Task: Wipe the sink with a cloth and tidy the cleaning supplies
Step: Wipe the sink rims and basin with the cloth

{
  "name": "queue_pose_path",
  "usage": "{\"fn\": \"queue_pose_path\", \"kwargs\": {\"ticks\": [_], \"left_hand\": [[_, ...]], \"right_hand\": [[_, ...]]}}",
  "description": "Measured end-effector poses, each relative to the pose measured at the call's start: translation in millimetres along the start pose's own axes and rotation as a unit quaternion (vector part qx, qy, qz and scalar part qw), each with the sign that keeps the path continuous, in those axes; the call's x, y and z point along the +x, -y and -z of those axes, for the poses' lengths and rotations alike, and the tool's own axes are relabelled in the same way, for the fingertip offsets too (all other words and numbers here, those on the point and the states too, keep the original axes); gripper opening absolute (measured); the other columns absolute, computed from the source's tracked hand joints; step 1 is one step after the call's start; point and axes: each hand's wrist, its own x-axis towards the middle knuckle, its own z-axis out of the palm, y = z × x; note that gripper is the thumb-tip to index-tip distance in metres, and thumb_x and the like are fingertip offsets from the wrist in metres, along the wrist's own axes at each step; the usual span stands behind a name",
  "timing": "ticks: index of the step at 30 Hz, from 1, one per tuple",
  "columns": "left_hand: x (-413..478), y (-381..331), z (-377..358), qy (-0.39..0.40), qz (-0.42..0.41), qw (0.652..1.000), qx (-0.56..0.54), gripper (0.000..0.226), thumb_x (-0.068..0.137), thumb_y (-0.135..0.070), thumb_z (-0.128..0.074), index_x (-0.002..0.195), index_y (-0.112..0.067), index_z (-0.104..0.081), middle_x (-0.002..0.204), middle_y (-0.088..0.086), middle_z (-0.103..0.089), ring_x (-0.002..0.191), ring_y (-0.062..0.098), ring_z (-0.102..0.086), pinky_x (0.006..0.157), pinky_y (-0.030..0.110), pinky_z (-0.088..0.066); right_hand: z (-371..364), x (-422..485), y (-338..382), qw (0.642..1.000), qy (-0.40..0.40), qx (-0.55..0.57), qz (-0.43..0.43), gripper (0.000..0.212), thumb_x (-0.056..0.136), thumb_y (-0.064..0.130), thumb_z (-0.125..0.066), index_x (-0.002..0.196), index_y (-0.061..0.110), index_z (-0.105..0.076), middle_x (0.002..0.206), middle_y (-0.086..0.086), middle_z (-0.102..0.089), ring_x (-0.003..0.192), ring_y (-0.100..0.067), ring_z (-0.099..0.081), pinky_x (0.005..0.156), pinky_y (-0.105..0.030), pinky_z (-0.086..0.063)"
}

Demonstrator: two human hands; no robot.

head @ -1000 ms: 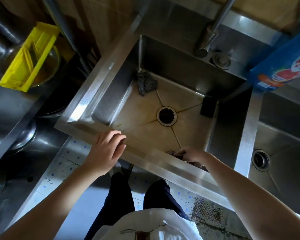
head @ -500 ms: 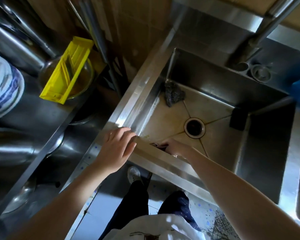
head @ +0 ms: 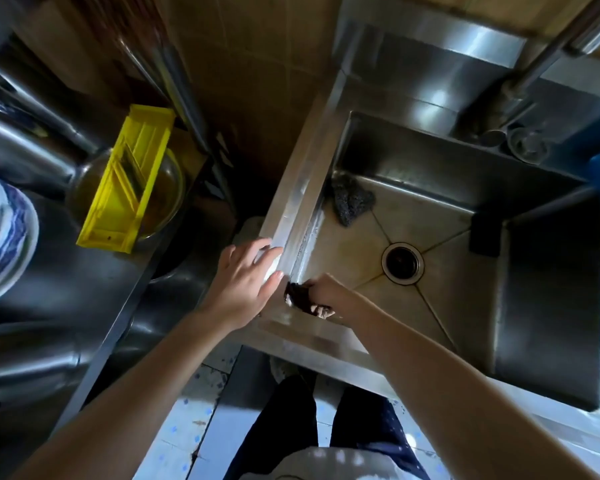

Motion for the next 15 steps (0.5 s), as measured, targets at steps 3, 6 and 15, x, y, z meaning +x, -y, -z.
{"fn": "queue_pose_path", "kwargs": {"ticks": [3, 6, 15], "left_hand": [[11.8, 3.3, 0.2, -0.005, -0.01, 1.0, 0.003, 0.043, 0.091, -0.037, -0.035, 0.121, -0.015, -0.055, 0.126, 0.006, -0.051, 0.11, 0.022, -0.048, 0.099, 0.045, -0.032], [20.4, 7.9, -0.2, -0.011, -0.011, 1.0, -0.004, 0.035, 0.091, -0.031, -0.044, 0.12, -0.015, -0.056, 0.126, 0.006, -0.051, 0.111, 0.022, -0.048, 0.1, 0.044, -0.03], [37.4, 11.3, -0.4, -0.024, -0.001, 1.0, 0.0, 0.039, 0.093, -0.034, -0.039, 0.123, -0.017, -0.055, 0.13, 0.004, -0.05, 0.117, 0.02, -0.047, 0.101, 0.042, -0.03]], "right_hand": [[-12.3, 6.9, 6.5, 0.99, -0.048, 0.122, -0.041, 0.017, 0.093, 0.006, -0.047, 0.101, -0.001, -0.06, 0.089, -0.02, -0.057, 0.074, -0.03, -0.057, 0.066, -0.039, -0.047], [-24.6, 11.4, 16.4, 0.972, -0.099, 0.202, -0.066, 0.021, 0.094, 0.012, -0.049, 0.083, -0.003, -0.06, 0.077, -0.021, -0.059, 0.076, -0.032, -0.062, 0.072, -0.042, -0.051], [1.2, 23.1, 53.6, 0.944, -0.181, 0.275, 0.01, 0.03, 0.091, -0.001, -0.045, 0.117, 0.005, -0.06, 0.102, -0.021, -0.067, 0.072, -0.029, -0.066, 0.045, -0.026, -0.051]]}}
